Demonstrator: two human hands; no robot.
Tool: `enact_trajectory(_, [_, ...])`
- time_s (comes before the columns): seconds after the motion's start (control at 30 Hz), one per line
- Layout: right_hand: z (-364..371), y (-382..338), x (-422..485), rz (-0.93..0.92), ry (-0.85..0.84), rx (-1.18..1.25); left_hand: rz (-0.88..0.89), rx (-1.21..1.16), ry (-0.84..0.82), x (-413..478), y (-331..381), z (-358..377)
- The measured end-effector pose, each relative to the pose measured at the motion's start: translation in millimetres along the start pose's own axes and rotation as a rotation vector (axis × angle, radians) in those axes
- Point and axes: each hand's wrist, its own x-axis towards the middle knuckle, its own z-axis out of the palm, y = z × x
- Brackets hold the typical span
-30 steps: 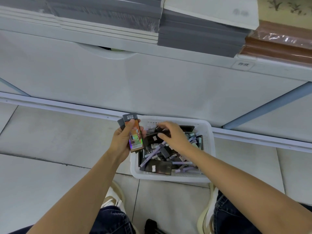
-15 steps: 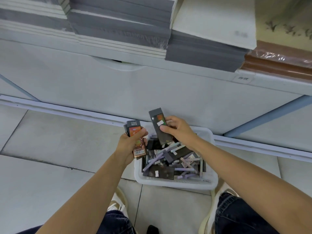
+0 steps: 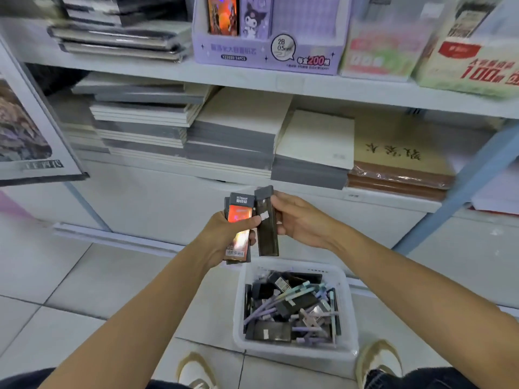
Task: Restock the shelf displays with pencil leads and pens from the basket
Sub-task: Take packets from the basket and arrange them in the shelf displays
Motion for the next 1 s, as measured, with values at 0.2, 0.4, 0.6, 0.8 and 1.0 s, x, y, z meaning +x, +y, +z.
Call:
enact_trajectory(0.2, [26.9,-50.4,-10.0,-0.121,0.057,0.015,0.089,0.004,-0.079,-26.6,47.1,12.3])
enact_trajectory(0.4, [44.5,-103.4,-15.2,-0.303,0.450,-0.197,0.166,-0.027,-0.093,-49.2,90.0,21.2])
enact_trajectory(0.6, [54.3,-146.6,-24.9,-0.383,0.417,-0.445,0.320,0.074,-0.065,-60.0,120.3,31.0])
enact_trajectory(0.8, [52.5,-214.4,-36.4,-0.547,0.329,-0.659,0.290,-0.037,-0.045,-57.1,168.8,23.8])
enact_trajectory(1.0, [45.6,-295.2,-13.6,-0.845,0.584,-0.698,0.290,-0.282,-0.150,-49.5,228.8,15.2])
